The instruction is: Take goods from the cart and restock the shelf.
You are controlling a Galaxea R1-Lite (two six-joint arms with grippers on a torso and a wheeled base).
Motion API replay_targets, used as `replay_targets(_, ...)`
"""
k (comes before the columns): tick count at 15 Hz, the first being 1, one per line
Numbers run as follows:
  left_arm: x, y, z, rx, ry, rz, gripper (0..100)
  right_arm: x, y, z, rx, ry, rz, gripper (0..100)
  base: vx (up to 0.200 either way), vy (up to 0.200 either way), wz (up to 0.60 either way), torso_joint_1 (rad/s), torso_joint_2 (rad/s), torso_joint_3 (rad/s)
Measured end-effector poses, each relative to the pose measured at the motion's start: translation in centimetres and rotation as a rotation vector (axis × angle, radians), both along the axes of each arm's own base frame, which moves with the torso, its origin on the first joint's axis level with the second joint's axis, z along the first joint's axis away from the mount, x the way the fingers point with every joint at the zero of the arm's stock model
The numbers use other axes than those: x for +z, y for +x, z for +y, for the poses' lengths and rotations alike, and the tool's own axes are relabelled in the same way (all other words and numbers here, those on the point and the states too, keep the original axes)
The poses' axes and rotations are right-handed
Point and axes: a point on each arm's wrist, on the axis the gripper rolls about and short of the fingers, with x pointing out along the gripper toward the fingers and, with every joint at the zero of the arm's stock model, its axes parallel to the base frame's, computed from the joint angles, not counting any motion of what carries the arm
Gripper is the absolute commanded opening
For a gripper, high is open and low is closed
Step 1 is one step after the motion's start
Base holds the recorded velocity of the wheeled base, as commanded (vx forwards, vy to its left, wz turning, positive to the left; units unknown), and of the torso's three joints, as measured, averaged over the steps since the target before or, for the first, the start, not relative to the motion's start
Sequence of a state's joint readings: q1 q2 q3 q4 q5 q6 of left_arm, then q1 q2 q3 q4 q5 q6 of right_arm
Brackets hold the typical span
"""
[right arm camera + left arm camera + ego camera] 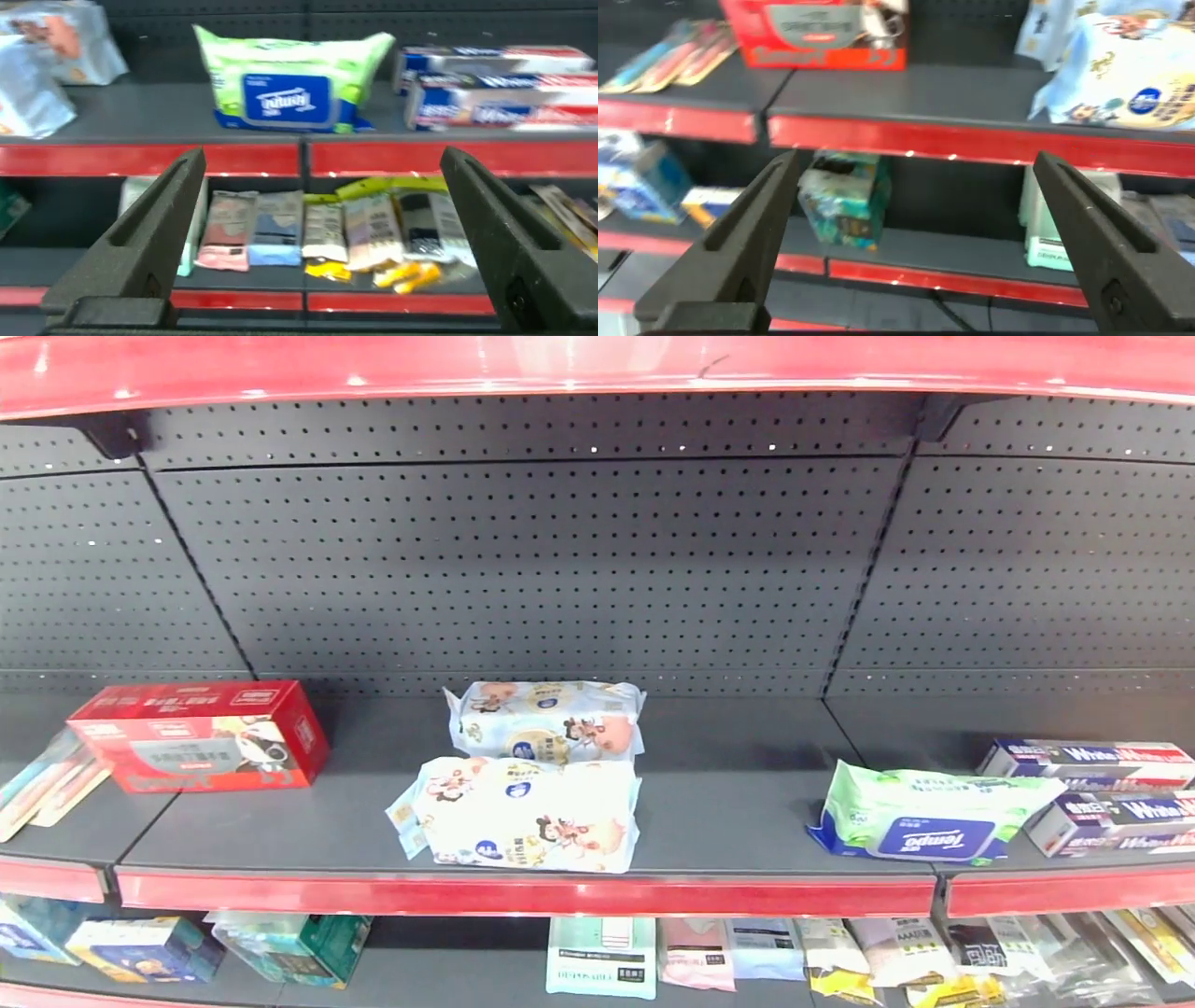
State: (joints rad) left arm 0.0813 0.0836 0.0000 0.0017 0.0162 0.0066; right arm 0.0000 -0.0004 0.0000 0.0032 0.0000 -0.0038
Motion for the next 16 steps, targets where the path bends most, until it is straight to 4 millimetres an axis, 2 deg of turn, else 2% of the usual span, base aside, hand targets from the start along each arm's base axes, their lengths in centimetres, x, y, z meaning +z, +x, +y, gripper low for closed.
replay_targets(16, 0.01, 0.01, 0.00, -0.002, 0.002, 0.001, 100, 0.00, 0.00, 0.00, -0.002, 0.000, 0.000, 100, 0.000, 0.000, 0.00, 0.000, 0.00, 0.000)
